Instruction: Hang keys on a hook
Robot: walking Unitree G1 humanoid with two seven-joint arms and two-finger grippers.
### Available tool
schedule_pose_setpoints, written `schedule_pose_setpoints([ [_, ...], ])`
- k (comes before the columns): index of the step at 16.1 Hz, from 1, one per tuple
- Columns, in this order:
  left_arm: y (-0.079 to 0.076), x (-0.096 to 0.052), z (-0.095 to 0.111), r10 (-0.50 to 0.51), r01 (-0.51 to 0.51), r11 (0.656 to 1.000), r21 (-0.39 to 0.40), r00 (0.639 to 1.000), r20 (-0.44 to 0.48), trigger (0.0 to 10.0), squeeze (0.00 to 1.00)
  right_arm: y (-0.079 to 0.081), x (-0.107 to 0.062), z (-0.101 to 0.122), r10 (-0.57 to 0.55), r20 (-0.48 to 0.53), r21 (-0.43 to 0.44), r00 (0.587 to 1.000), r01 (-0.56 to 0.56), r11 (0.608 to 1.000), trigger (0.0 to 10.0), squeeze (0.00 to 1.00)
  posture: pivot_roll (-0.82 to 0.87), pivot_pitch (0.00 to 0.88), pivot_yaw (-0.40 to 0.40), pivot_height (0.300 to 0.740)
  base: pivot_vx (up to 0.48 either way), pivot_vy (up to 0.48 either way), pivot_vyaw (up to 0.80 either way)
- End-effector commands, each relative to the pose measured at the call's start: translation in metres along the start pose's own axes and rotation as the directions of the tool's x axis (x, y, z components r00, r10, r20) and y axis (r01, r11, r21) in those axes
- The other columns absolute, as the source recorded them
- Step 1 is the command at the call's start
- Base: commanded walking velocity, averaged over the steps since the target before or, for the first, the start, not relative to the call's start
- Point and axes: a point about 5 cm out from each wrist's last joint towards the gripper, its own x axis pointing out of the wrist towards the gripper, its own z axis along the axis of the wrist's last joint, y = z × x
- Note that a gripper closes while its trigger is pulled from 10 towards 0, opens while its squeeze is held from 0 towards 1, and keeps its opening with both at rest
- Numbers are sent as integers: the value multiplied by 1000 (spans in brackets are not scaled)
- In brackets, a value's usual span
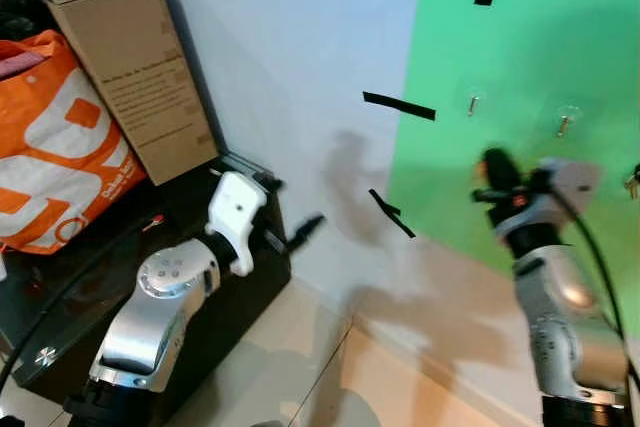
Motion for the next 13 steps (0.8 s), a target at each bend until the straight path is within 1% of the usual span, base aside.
schedule_pose_setpoints([
  [1,-3,-2,3,-40,40,999,8,999,7,10000,0,1,1,8,-4,38,13,999,4,1000,10000,0,-57,0,81,740,0,0,0],
  [3,-6,-1,4,-78,78,997,7,997,11,10000,0,4,3,11,23,37,6,999,-23,1000,10000,0,-58,0,77,740,0,0,0],
  [5,-7,-1,4,-90,90,996,11,996,11,10000,0,17,7,12,99,32,20,995,-100,995,10000,0,-52,0,71,740,0,0,0],
  [6,-8,0,4,-93,93,996,12,996,11,10000,0,18,7,12,107,32,20,994,-108,994,10000,0,-51,0,71,740,0,0,0],
  [7,-9,0,5,-107,107,994,11,994,15,10000,0,26,13,12,130,29,18,991,-131,991,10000,0,-47,0,68,740,0,0,0],
  [10,-11,-1,6,-138,137,990,13,990,15,10000,0,35,23,15,161,37,11,986,-161,987,10000,0,-42,0,69,740,0,0,0],
  [11,-11,-1,6,-142,142,990,14,990,15,10000,0,36,28,19,155,55,15,986,-156,988,10000,0,-41,0,69,740,0,0,0],
  [13,-12,-2,6,-151,151,989,12,988,13,10000,0,35,31,24,132,79,17,988,-133,991,10000,0,-41,0,70,740,0,0,0],
])
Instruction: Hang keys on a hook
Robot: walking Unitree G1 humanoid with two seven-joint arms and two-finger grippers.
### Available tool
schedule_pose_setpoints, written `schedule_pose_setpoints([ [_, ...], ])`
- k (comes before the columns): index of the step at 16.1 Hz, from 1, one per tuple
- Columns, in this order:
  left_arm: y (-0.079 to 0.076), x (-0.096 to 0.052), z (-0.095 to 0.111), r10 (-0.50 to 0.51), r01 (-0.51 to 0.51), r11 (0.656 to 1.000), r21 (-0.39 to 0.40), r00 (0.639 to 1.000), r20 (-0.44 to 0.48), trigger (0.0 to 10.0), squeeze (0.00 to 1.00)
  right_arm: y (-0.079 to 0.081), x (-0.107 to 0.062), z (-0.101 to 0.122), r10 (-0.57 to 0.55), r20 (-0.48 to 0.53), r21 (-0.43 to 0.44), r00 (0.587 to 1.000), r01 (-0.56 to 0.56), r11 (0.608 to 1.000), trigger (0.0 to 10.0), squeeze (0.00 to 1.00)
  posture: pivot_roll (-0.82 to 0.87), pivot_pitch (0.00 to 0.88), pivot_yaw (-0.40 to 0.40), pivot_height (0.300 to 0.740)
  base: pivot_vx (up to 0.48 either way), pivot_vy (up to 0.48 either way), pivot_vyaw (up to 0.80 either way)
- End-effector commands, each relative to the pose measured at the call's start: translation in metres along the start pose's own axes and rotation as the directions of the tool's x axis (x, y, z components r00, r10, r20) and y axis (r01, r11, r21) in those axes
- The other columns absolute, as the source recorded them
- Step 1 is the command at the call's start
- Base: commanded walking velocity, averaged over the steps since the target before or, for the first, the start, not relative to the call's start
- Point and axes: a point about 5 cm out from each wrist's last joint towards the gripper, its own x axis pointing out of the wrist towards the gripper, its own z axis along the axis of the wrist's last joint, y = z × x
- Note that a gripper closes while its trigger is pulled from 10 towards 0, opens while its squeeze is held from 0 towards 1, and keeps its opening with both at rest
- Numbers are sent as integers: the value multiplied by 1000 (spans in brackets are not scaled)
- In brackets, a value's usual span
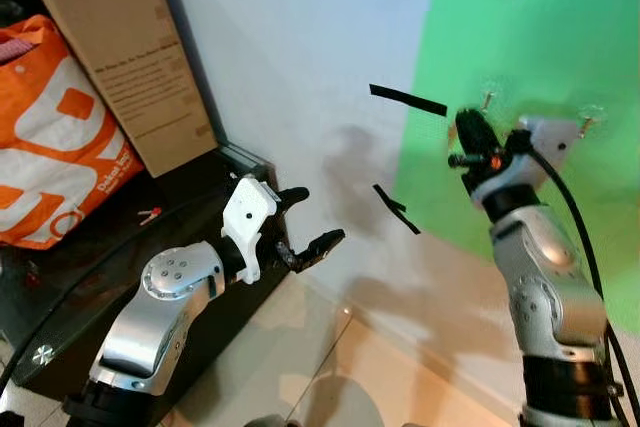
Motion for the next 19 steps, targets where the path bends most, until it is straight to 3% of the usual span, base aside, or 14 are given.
schedule_pose_setpoints([
  [1,-2,-2,1,-17,17,1000,9,1000,-10,10000,0,-1,1,3,-17,17,-8,1000,18,1000,10000,0,-41,0,70,740,0,0,0],
  [8,-3,-2,1,-33,33,999,5,999,-13,10000,0,-5,0,7,-39,31,-15,999,40,999,10000,0,-46,0,75,740,0,0,0],
  [14,-3,-1,2,-42,42,999,2,999,-13,10000,0,-17,-15,-4,-95,-56,9,994,96,995,10000,0,-50,0,80,740,0,0,0],
  [19,-2,-1,2,-41,41,999,5,999,-14,10000,0,-11,-12,2,-51,-28,35,998,52,998,10000,0,-39,0,74,740,0,0,0],
])
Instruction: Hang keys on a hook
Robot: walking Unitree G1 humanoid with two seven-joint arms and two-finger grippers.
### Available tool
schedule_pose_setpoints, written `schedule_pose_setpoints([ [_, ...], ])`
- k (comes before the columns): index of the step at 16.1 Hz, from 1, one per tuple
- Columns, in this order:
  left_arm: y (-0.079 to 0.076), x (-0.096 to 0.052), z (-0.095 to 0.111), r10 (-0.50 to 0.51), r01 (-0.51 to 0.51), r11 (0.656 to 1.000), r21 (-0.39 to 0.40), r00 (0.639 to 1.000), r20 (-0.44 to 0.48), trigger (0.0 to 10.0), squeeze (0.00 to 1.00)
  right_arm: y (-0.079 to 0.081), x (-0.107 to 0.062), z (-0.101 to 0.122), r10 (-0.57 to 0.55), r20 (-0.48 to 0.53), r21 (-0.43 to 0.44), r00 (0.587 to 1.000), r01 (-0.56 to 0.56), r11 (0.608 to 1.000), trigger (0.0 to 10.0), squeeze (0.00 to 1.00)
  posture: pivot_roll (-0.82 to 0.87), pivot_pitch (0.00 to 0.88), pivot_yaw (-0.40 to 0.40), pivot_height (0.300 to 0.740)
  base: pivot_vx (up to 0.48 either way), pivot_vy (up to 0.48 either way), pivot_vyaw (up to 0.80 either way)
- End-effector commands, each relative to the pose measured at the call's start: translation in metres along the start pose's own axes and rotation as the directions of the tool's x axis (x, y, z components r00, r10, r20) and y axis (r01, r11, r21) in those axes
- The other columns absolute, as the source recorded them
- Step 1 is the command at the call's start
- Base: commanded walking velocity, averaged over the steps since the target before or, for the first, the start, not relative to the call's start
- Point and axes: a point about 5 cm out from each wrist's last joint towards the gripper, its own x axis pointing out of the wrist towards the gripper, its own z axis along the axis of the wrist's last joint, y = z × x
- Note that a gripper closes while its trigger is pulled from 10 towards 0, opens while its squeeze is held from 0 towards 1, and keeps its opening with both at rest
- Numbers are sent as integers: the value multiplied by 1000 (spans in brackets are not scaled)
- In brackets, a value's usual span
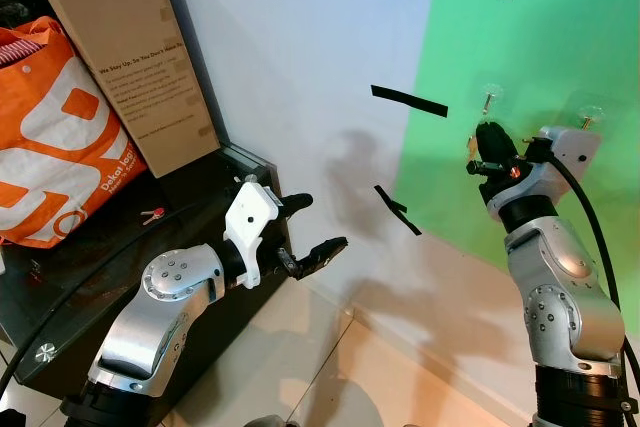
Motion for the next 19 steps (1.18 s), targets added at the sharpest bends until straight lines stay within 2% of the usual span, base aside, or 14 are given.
schedule_pose_setpoints([
  [1,0,-1,5,-5,5,1000,19,1000,6,10000,0,6,1,7,38,26,-2,999,-38,999,10000,0,-39,0,74,740,0,0,0],
  [9,0,0,7,-12,11,1000,22,1000,11,10000,0,13,12,15,52,65,18,997,-53,998,10000,0,-36,0,75,740,0,0,0],
  [12,0,0,7,-16,16,1000,22,1000,12,10000,0,12,17,15,23,71,14,997,-24,1000,10000,0,-35,0,76,740,0,0,0],
  [19,-1,-1,9,-35,34,999,19,999,18,10000,0,-4,19,16,-91,78,-6,993,91,996,10000,0,-41,0,85,740,0,0,0],
])
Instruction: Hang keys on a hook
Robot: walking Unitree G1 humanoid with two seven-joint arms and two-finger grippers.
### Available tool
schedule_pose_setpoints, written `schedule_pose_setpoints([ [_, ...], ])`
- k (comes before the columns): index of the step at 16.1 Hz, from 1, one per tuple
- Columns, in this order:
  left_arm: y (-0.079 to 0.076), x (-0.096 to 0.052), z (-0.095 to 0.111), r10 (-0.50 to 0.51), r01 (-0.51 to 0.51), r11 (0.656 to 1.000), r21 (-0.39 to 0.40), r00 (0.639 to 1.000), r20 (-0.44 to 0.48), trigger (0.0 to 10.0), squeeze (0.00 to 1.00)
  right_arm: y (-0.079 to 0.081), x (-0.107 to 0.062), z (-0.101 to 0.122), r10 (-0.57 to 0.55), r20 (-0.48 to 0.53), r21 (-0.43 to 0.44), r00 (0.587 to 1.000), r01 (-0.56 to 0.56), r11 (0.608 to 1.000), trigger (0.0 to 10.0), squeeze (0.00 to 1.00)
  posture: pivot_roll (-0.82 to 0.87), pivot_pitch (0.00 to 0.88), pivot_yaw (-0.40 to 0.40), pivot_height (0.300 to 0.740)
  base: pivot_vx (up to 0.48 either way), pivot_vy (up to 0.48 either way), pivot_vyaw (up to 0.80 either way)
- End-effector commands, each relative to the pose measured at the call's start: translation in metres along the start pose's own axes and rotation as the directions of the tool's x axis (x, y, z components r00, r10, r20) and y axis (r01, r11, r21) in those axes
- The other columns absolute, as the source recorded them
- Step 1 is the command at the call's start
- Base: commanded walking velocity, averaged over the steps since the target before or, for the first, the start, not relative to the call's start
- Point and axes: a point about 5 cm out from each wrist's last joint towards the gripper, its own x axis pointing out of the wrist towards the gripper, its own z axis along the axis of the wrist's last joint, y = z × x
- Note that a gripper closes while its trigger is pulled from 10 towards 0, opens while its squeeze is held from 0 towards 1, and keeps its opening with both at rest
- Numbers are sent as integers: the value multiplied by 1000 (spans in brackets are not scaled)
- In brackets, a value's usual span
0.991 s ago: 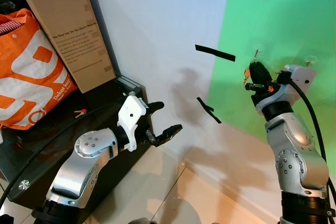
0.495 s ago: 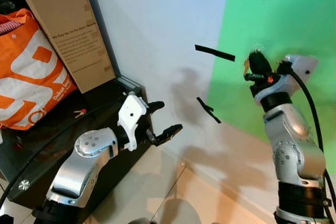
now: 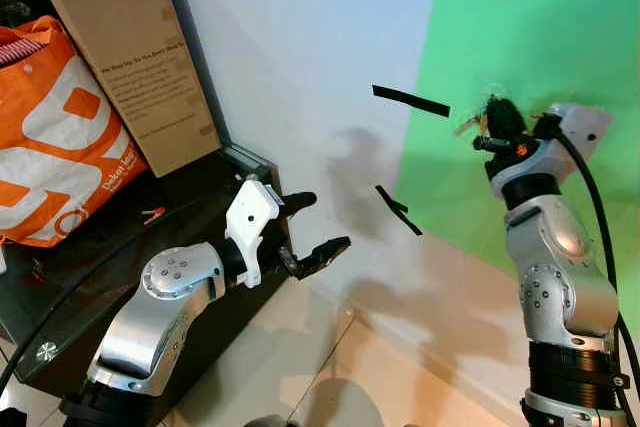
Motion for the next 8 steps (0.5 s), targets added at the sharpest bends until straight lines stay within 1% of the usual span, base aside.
schedule_pose_setpoints([
  [1,0,-1,5,-10,10,1000,18,1000,-1,10000,0,-4,2,-3,-24,-34,-22,999,23,999,10000,0,-43,0,88,740,0,0,0],
  [3,0,0,5,-14,14,1000,17,1000,-1,10000,0,-1,0,-15,1,-109,-59,994,-8,998,10000,0,-44,0,89,740,0,0,0],
  [6,0,0,5,-15,15,1000,16,1000,-1,10000,0,5,-2,-19,33,-125,-41,992,-38,998,10000,0,-42,0,91,740,0,0,0],
  [8,1,0,5,-16,16,1000,16,1000,-3,10000,0,3,-1,-24,8,-162,-59,987,-18,998,10000,0,-41,0,91,740,0,0,0],
])
